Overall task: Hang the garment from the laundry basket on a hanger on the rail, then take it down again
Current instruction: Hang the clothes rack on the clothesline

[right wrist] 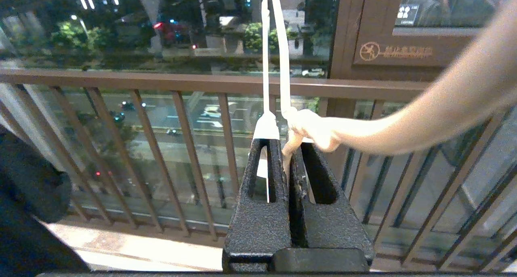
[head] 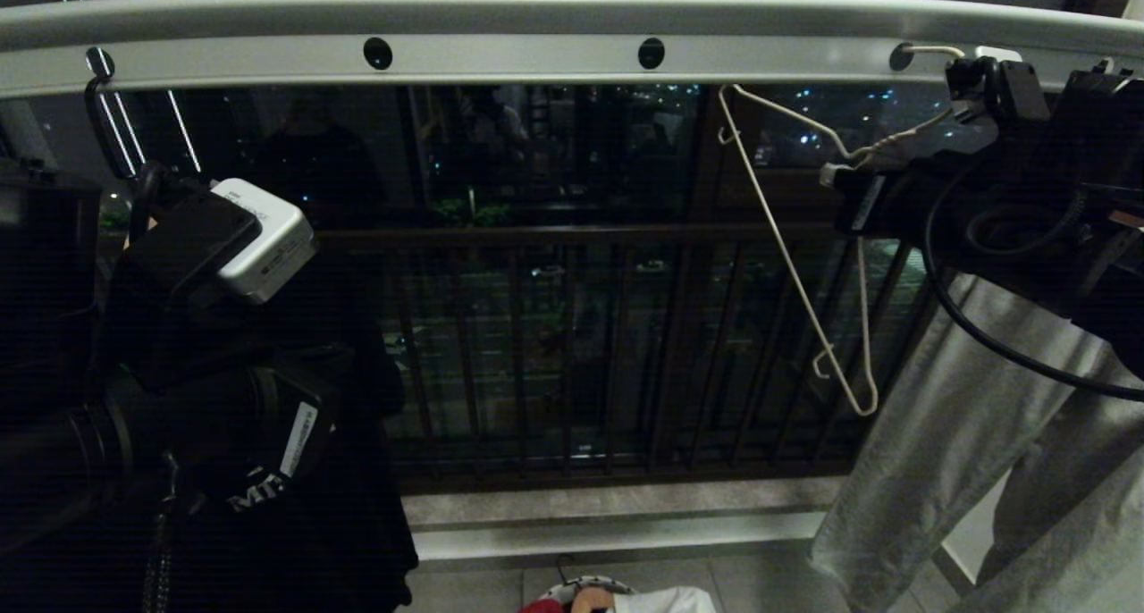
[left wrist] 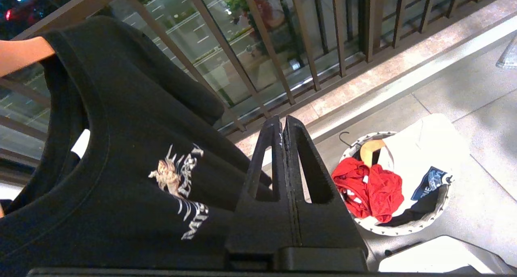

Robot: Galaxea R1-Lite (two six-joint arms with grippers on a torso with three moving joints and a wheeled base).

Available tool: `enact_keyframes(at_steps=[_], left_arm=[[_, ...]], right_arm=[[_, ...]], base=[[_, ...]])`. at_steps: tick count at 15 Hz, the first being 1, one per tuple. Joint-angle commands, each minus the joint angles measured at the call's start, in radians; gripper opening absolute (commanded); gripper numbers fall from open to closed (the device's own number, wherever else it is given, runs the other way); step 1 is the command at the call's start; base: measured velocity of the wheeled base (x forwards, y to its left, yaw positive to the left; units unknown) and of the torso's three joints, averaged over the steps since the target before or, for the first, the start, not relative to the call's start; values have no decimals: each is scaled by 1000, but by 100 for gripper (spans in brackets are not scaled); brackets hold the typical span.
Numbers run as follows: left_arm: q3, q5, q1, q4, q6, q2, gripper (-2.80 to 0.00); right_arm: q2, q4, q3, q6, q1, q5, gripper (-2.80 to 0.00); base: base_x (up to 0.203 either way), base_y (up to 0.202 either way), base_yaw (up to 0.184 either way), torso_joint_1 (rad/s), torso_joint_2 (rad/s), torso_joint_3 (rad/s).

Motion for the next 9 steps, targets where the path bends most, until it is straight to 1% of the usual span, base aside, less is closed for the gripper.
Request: enact_keyframes(at_steps=[1,3,5,9], left_arm=[[0,2,0,1,1,3,-280],[0,2,0,1,1,1,-280],[0,2,0,1,1,-2,-280],[0,2,0,1,1,-2,-280]], right_arm=[[5,-4,-7,-13,1,0,-280],[21,1,-33,-24,0,0,-280],[26,102,-63,-43,-1,-5,-280],[43,120,-52,-45,-1,-9,-280]], base=[[0,0,0,0,0,0],[0,0,0,0,0,0],[0,0,0,0,0,0],[0,0,0,0,0,0]])
